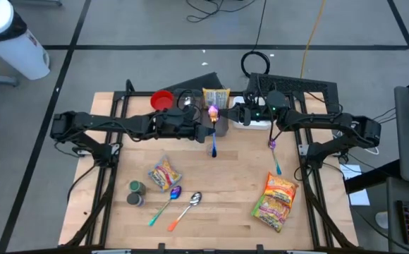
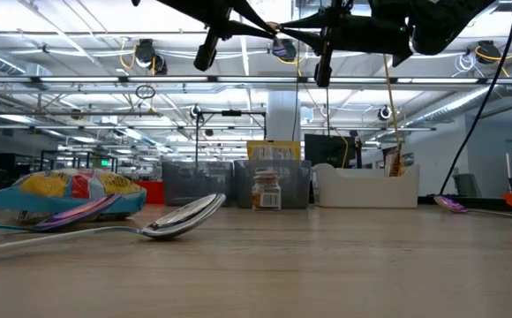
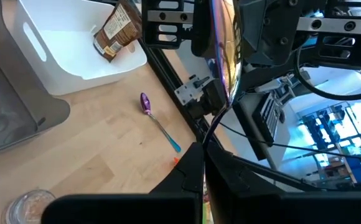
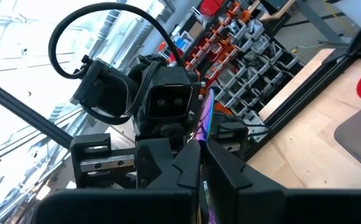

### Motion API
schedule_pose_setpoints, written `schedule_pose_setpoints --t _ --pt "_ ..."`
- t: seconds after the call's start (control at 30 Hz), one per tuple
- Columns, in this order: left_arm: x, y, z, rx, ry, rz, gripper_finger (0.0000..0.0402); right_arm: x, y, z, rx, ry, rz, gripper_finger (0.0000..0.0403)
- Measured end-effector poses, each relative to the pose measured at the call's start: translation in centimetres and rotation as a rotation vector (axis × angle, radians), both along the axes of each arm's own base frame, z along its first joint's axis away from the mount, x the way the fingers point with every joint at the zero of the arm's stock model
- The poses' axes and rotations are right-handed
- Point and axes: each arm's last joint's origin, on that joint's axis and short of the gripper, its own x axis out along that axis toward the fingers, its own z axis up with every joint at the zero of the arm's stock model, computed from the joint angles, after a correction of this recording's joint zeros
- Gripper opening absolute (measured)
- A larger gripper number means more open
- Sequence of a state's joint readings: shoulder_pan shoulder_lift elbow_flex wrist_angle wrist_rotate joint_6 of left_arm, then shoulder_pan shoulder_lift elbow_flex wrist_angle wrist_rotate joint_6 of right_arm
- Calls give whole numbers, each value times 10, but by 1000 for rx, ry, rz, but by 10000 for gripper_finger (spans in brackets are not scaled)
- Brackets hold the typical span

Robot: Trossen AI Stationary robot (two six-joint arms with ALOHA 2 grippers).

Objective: Pick & Place Food Item
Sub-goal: Put the top left purple and blue spoon into the left black bin

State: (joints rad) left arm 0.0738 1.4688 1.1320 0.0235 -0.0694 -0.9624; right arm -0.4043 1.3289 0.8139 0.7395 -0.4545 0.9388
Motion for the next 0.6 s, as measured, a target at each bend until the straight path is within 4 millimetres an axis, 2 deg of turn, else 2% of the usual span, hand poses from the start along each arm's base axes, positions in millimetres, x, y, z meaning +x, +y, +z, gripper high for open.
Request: schedule_pose_setpoints --t 0.37,0.6 --pt "1 0 2 35 -26 -10 18 0 0 1 -10 -10 -6 1" --pt "2 4 7 47 -76 -73 66 -1 1 6 -9 -56 18 0"
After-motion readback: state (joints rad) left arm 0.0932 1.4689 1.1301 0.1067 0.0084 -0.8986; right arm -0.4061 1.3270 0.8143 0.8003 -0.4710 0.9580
